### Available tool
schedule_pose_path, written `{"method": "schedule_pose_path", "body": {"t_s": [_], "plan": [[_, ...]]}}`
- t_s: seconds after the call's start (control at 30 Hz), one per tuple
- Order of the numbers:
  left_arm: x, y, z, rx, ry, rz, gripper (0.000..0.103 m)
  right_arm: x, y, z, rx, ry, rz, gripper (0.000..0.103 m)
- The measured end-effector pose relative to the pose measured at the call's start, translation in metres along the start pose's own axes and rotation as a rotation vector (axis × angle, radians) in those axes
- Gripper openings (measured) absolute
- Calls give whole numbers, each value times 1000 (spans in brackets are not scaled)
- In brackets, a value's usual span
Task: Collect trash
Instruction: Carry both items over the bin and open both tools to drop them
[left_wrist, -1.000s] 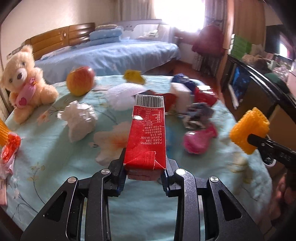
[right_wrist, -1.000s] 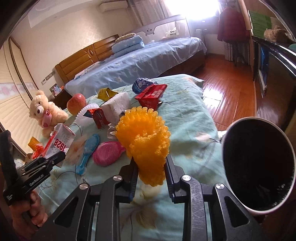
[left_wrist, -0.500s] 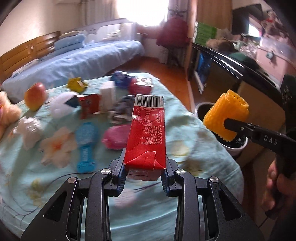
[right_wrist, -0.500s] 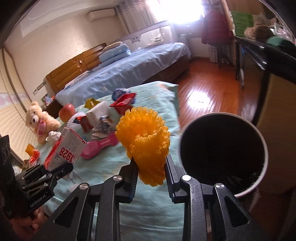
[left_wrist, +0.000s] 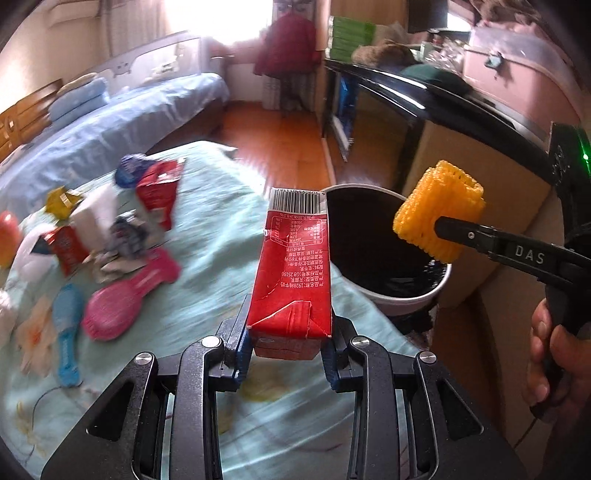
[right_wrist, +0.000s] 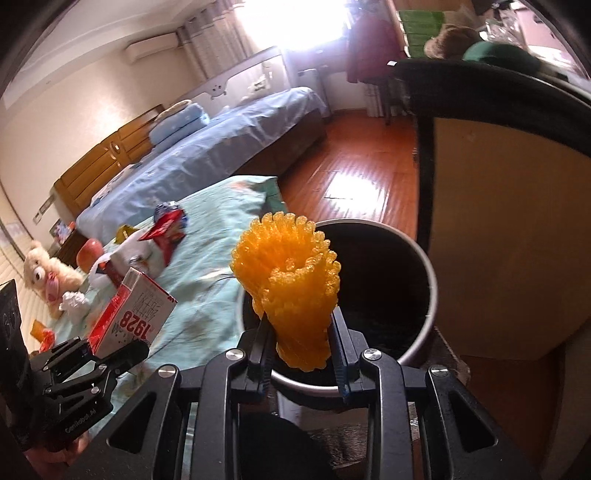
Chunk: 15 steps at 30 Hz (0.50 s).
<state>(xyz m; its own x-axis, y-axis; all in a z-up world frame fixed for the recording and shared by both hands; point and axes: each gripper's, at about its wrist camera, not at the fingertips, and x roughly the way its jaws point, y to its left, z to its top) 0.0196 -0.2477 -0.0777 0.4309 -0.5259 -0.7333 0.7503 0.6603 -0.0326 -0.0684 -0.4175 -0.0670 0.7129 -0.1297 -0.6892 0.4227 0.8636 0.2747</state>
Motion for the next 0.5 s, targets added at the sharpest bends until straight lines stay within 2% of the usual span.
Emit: {"method": "schedule_pose_path", "body": {"t_s": [0.5], "plan": [[46, -50, 41, 66, 46, -45, 29, 25, -42, 17, 45, 55, -8, 28]]}}
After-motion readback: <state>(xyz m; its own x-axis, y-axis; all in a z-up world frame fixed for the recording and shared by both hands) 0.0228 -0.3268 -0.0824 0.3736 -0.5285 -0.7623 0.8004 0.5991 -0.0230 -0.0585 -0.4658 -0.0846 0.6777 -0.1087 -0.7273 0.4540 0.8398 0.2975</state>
